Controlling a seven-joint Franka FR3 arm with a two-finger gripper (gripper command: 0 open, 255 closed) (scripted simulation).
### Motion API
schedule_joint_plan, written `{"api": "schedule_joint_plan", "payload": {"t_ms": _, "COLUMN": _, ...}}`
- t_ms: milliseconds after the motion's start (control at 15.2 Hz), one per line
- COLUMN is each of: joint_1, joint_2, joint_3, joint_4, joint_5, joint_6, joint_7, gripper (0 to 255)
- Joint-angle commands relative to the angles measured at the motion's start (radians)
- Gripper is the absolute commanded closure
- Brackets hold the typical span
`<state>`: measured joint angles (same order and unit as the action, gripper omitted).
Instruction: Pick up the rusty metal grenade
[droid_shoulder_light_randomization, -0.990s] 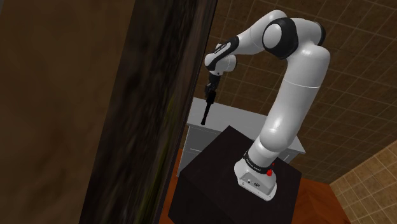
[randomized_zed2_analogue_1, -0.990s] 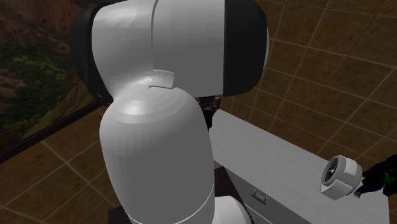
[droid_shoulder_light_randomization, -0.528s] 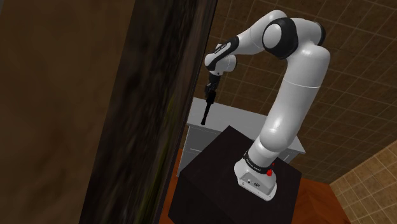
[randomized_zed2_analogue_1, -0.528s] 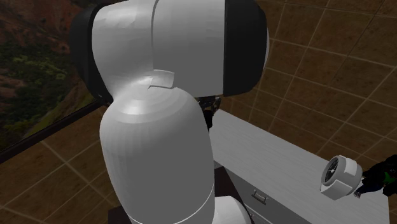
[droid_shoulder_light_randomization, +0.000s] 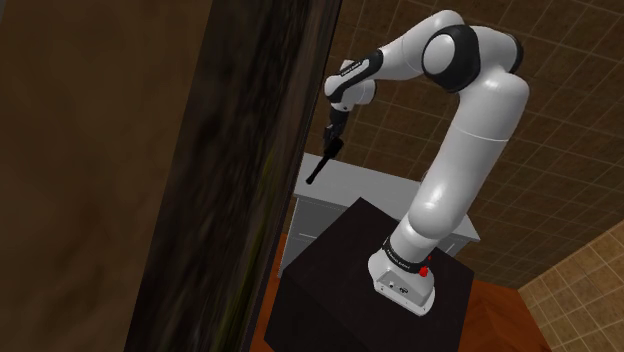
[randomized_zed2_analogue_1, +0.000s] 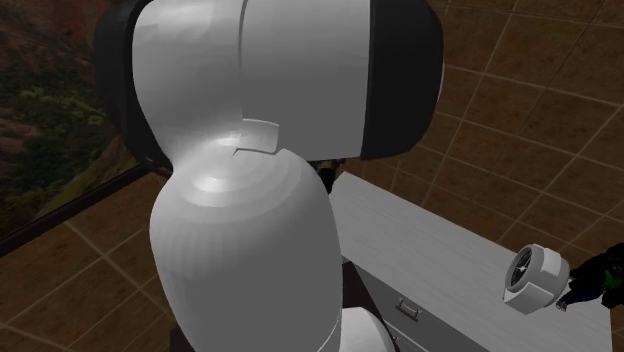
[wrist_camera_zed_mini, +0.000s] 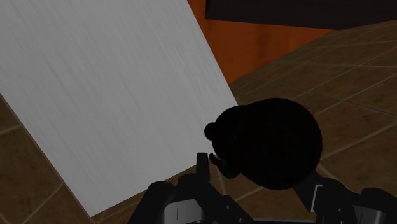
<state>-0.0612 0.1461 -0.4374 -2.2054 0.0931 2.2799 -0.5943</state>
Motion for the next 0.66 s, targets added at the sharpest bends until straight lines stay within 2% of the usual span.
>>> {"api": "schedule_joint_plan", "payload": {"t_ms": 0, "joint_1": 0.002, "joint_2": -0.019, "joint_3": -0.003, "joint_4": 0.009, "joint_5": -0.012, "joint_6": -0.026, "joint_7": 0.008, "gripper": 255}}
{"api": "schedule_joint_plan", "payload": {"t_ms": 594, "joint_1": 0.007, "joint_2": -0.079, "joint_3": -0.007, "joint_4": 0.045, "joint_5": -0.048, "joint_6": -0.116, "joint_7": 0.034, "gripper": 255}}
